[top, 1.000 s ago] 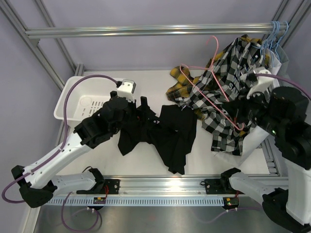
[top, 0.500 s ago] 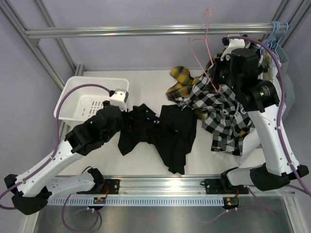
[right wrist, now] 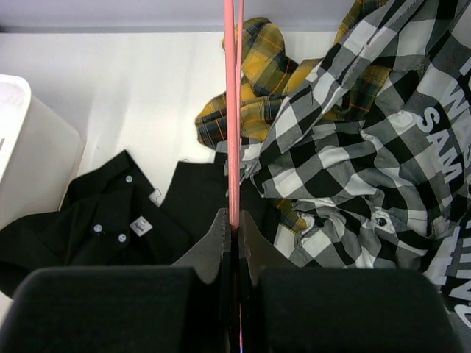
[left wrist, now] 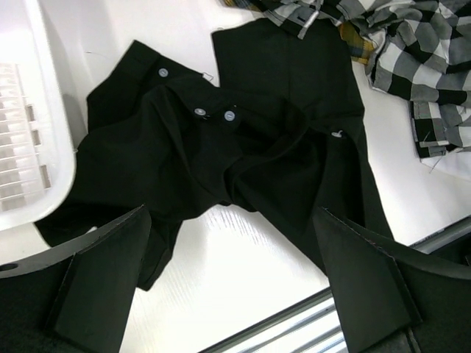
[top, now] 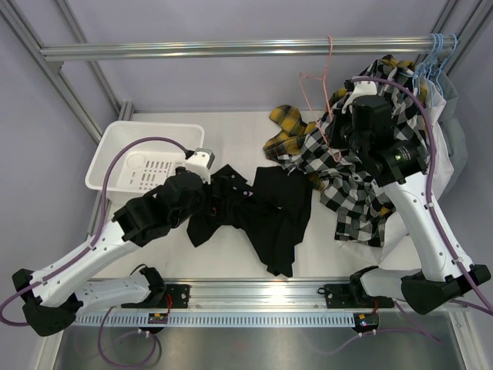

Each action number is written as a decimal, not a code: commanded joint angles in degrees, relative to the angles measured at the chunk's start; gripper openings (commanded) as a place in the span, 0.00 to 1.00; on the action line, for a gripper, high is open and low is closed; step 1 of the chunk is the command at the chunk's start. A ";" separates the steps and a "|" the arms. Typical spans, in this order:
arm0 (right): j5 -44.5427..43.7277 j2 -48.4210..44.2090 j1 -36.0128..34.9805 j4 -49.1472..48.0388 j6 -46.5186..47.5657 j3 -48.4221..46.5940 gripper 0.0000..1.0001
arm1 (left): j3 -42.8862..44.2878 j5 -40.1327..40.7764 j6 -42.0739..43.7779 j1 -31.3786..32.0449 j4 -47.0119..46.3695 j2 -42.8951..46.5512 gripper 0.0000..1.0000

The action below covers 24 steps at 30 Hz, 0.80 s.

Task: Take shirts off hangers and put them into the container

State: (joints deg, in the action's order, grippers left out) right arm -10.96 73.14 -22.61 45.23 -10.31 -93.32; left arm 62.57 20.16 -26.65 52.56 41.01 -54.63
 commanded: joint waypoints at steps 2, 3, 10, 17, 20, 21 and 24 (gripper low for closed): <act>-2.22 -2.57 0.20 -1.20 -1.91 3.32 0.00 | 0.10 -2.14 -1.82 1.84 -4.44 -3.01 0.99; -2.40 -2.74 0.20 -1.29 -2.00 3.75 0.00 | 0.19 -2.23 -2.69 2.20 -4.80 -3.63 0.99; -0.03 -8.70 0.20 -0.76 -2.26 6.47 0.82 | 2.55 -0.48 -7.79 5.80 -7.61 -11.80 0.99; 1.20 -20.57 0.20 3.54 -2.97 12.27 1.00 | 6.33 3.38 -11.75 9.49 -10.86 -24.63 0.99; 1.73 -26.81 0.20 5.21 -3.49 15.97 0.99 | 7.65 6.11 -13.76 9.93 -11.13 -30.70 0.99; 1.91 -29.87 0.20 5.48 -3.58 17.02 1.00 | 7.83 7.16 -14.56 9.94 -11.13 -32.10 0.99; 3.05 -35.41 0.20 6.71 -4.02 21.06 0.99 | 8.18 11.91 -16.14 9.93 -11.48 -37.55 0.99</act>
State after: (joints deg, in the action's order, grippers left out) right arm -9.37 40.77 -22.61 49.78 -13.37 -75.13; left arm 68.25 24.99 -39.00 62.37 32.38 -88.84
